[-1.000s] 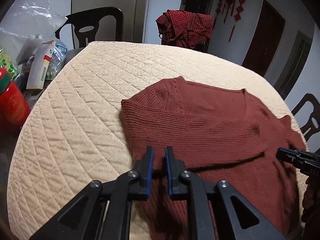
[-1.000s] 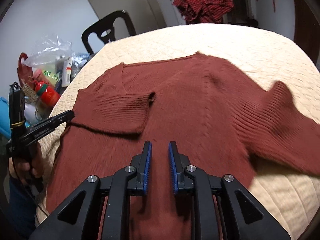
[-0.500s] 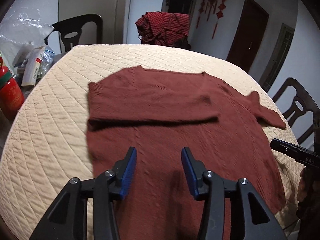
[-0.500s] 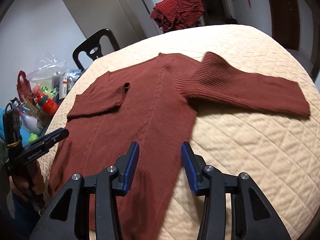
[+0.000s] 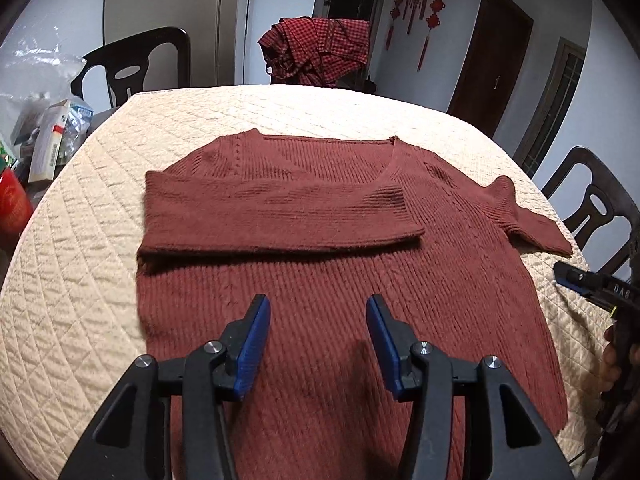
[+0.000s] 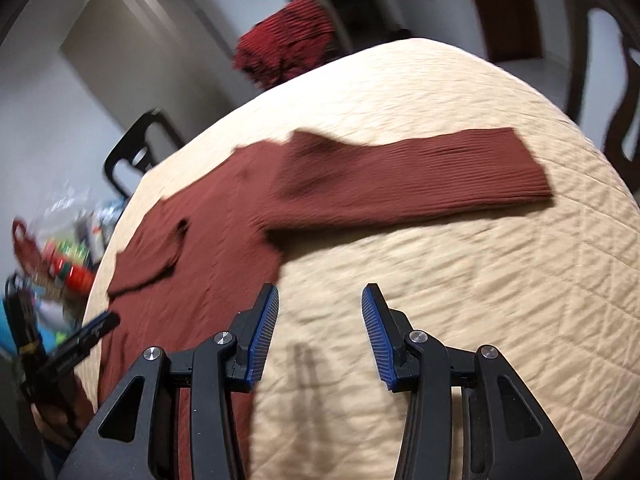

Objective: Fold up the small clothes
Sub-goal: 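Grasp the other sleeve cuff with the right tool, then fold the held sleeve across the sweater body with the right tool and release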

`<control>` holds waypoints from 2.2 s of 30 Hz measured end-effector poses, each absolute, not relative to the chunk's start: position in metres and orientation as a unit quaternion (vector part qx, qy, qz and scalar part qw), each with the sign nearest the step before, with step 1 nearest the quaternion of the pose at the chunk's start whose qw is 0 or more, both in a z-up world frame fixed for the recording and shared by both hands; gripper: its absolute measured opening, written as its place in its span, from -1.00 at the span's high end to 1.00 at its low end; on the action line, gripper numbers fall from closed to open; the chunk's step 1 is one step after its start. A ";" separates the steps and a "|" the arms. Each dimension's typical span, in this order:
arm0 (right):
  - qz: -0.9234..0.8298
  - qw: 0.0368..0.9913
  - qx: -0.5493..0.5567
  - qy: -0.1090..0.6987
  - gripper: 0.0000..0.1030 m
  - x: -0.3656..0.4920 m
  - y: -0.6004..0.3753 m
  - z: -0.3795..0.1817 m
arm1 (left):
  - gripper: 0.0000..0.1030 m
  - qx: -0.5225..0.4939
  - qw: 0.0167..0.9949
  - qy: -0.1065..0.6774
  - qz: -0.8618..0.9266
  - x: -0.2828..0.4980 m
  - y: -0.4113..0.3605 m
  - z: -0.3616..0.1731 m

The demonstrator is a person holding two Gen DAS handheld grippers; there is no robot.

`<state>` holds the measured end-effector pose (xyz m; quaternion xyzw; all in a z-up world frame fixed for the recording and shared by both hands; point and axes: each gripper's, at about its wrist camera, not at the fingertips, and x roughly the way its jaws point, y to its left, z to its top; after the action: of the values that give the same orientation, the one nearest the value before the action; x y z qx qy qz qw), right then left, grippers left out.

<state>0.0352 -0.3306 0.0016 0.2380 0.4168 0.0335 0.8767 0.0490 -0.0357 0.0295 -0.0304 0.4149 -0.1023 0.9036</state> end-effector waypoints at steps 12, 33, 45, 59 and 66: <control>-0.058 0.853 0.349 0.383 0.13 0.054 -0.393 -0.008 | -0.03 -0.027 0.900 0.424 -0.098 0.063 -0.043 0.011; 0.075 0.904 0.274 0.320 0.86 0.097 -0.318 0.068 | -0.23 -0.039 0.898 0.422 -0.118 0.062 -0.042 0.011; 0.280 0.844 0.114 0.442 0.85 0.142 -0.135 0.028 | -0.23 -0.095 0.907 0.399 -0.095 0.046 -0.001 0.028; 0.242 0.860 0.171 0.416 0.31 0.096 -0.210 0.023 | -0.19 -0.107 0.896 0.405 -0.148 0.086 -0.012 0.047; 0.215 0.857 0.203 0.422 0.31 0.083 -0.243 0.011 | 0.40 -0.066 0.872 0.461 -0.149 0.125 -0.043 0.019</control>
<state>0.0830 -0.2425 0.0111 0.2034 0.4219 0.2149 0.8570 0.1249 -0.0428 0.0191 -0.0662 0.4613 -0.1489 0.8722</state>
